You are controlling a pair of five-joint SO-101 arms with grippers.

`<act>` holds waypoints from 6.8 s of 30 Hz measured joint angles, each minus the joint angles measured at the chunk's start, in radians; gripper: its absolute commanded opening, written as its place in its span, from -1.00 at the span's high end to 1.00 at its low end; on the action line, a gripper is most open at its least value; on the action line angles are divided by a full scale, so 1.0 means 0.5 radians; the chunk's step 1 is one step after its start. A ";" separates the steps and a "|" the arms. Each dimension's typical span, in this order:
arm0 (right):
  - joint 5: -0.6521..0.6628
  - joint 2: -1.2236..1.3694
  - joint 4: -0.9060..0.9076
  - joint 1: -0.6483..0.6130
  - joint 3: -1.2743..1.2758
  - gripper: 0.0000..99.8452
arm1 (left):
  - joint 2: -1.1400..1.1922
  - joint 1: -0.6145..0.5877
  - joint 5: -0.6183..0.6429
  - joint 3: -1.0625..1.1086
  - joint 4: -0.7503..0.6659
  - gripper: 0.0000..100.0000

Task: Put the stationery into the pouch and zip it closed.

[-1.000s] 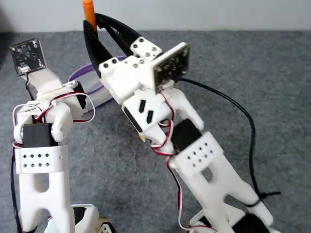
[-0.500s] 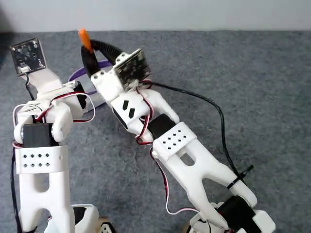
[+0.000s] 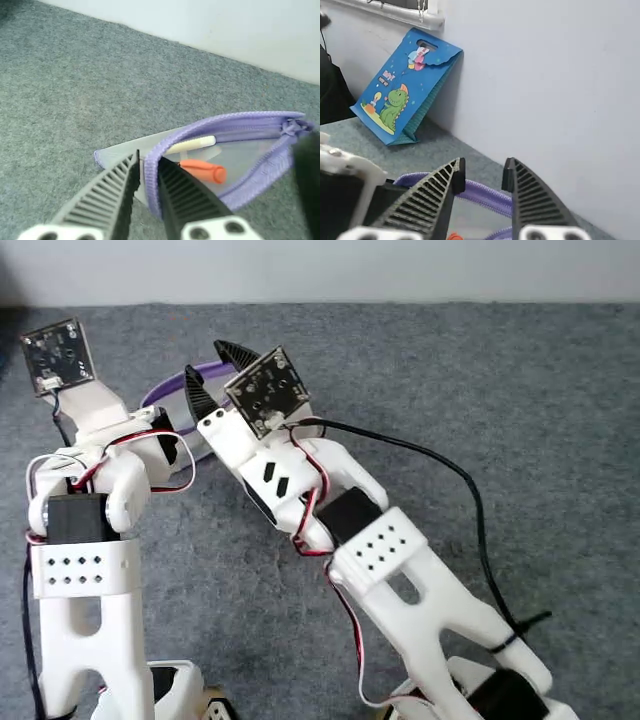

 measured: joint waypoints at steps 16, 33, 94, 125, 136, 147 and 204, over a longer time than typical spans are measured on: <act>-0.512 -0.172 1.096 0.384 -0.006 0.99 | 0.000 0.000 0.000 0.000 0.000 0.98; -0.819 1.461 2.090 0.365 -1.096 0.79 | 0.000 0.000 0.000 0.000 0.000 0.98; -1.062 2.133 3.158 0.608 -1.421 0.98 | 0.000 0.000 0.000 0.000 0.000 0.98; -0.623 1.326 2.375 0.847 -0.755 0.59 | 0.000 0.000 0.000 0.003 -0.034 0.98; -0.491 1.752 2.016 0.853 -0.976 0.60 | 0.000 0.000 0.000 0.003 -0.034 0.98; -0.491 2.314 2.461 0.875 -1.752 0.94 | 0.000 0.000 0.000 0.003 -0.034 0.98; -0.405 -0.230 2.464 0.451 -1.326 0.99 | 0.003 -0.003 0.000 0.003 -0.037 0.98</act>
